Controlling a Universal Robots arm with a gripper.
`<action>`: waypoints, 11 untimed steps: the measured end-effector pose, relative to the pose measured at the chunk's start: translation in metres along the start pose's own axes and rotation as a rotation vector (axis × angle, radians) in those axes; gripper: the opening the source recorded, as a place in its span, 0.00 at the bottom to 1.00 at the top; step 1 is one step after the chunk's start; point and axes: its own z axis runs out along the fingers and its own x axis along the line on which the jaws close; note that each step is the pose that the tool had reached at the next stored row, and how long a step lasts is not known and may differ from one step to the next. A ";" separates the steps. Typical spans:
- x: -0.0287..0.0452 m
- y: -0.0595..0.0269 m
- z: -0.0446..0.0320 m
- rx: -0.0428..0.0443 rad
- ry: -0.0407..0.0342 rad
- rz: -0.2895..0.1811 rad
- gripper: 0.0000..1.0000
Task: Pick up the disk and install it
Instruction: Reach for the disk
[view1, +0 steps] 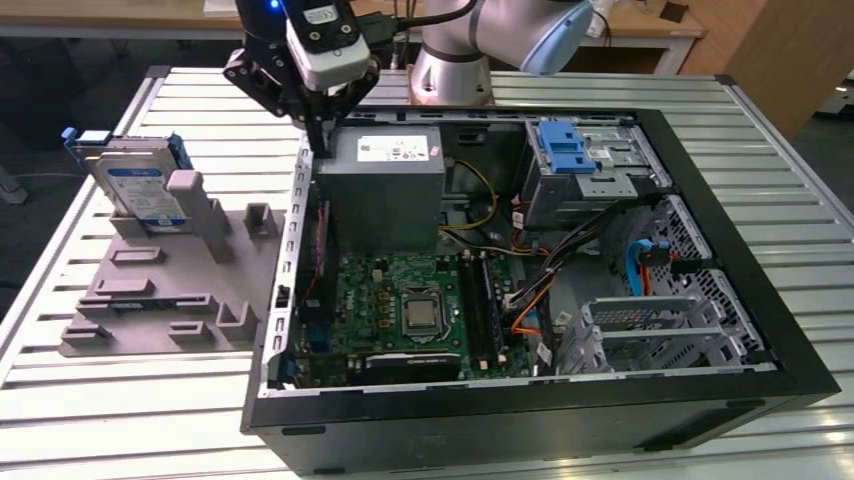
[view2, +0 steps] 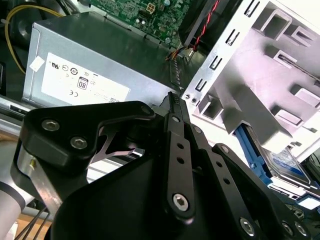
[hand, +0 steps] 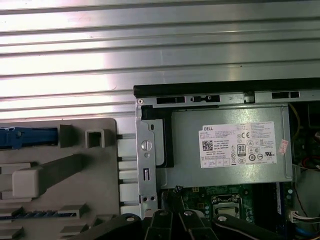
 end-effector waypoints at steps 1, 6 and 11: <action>0.0007 0.0002 0.0000 -0.0001 -0.0001 0.000 0.11; 0.0046 0.0008 0.0000 0.0000 0.0001 0.000 0.11; 0.0052 0.0007 0.0000 0.0000 -0.0001 0.000 0.11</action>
